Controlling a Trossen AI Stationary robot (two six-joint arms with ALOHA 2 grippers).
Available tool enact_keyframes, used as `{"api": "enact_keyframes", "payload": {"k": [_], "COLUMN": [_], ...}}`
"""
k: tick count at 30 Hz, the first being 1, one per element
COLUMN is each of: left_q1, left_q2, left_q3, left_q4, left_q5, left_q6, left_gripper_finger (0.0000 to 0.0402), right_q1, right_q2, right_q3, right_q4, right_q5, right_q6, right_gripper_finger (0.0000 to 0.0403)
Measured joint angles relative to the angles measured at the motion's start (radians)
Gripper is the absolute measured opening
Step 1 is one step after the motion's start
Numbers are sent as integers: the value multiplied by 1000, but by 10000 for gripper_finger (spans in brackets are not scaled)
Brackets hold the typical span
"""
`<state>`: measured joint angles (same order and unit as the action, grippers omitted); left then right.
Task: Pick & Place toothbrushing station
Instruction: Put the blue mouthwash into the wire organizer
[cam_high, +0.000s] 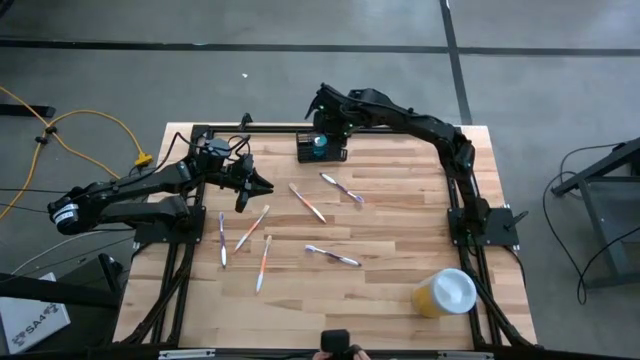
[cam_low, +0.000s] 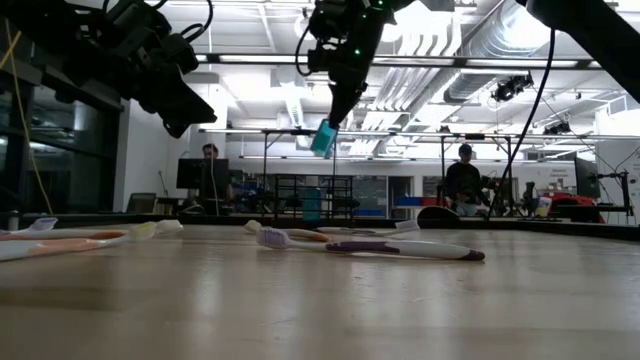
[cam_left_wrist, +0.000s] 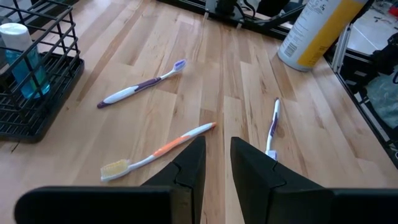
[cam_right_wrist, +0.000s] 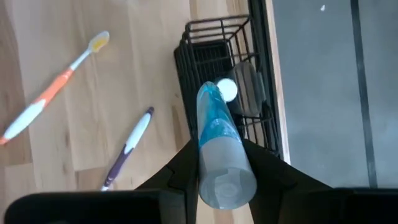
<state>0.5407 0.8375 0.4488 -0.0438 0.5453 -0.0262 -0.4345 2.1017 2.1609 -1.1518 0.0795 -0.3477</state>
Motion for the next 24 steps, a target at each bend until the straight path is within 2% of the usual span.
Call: {"api": "enact_keyframes", "payload": {"k": [24], "left_q1": [0], "left_q2": [0], "left_q3": [0], "left_q4": [0], "left_q5": [0], "left_q6": [0], "left_gripper_finger": [71], "right_q1": [-26], "right_q2": [50], "right_q3": [0], "right_q4": [37], "right_q5": [-39], "right_q6": [-19], "right_gripper_finger": [88]}}
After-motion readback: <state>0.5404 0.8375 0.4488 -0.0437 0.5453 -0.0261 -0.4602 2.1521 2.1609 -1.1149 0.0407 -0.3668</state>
